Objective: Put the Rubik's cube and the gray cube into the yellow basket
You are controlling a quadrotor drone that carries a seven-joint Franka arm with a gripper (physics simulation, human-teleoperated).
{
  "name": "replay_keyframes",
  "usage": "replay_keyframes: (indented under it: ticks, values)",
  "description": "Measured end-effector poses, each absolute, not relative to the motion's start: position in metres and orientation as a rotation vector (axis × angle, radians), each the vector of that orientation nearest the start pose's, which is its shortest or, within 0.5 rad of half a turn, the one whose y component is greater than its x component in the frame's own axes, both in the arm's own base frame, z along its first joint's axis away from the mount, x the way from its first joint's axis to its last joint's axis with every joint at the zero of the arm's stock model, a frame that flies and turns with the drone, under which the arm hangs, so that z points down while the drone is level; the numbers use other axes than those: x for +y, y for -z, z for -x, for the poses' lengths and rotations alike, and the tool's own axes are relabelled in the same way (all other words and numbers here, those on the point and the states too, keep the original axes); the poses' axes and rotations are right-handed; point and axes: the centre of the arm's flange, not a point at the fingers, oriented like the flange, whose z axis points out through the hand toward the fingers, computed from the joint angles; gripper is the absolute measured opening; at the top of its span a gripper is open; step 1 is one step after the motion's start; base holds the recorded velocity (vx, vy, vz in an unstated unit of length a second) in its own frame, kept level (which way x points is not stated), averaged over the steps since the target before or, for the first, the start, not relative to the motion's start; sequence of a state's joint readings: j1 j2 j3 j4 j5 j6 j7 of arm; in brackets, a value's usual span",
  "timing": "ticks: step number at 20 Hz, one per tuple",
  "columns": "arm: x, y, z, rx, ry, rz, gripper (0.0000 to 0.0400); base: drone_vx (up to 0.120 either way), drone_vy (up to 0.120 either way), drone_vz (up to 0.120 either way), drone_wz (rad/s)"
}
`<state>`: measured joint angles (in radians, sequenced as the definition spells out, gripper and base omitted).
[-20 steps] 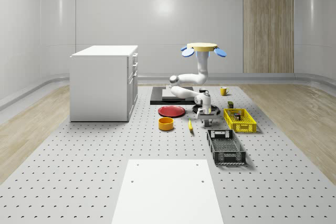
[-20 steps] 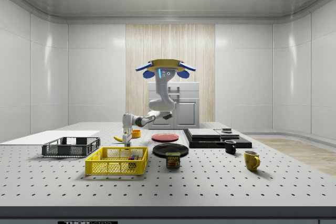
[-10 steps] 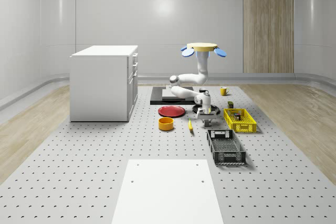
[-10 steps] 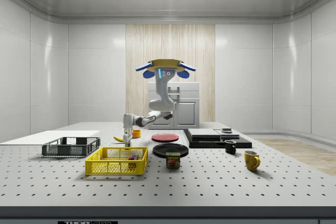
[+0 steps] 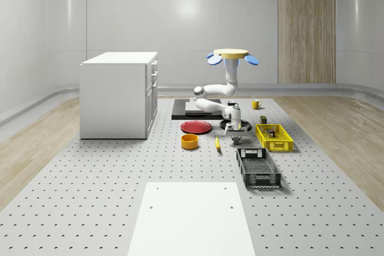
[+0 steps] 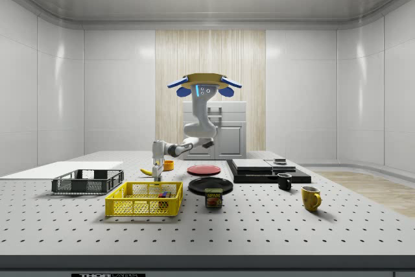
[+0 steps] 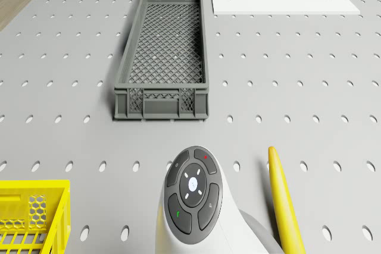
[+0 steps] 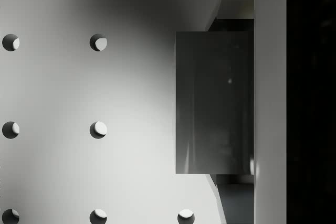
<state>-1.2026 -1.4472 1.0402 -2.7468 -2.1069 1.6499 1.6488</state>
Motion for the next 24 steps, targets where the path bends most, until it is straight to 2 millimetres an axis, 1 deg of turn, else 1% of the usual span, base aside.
replay_keyframes:
  ticks: [3,4,10,17,18,24]
  values:
    - [0.004,-0.585,-0.313,-0.002,-0.786,0.0,0.0251,0.0,0.0,0.0,0.0]
    - [0.004,-0.581,-0.313,-0.002,-0.786,0.0,0.0251,0.0,0.0,0.08,0.0]
    - [0.004,-0.562,-0.313,-0.002,-0.786,-0.001,0.025,0.0,0.0,0.12,0.0]
    - [0.004,-0.555,-0.313,-0.002,-0.786,-0.001,0.025,0.0,0.0,0.12,0.0]
    - [0.004,-0.554,-0.313,-0.002,-0.786,-0.001,0.025,0.0,0.0,0.0,0.0]
    - [0.004,-0.553,-0.313,-0.002,-0.786,-0.001,0.025,0.0,0.12,0.0,0.0]
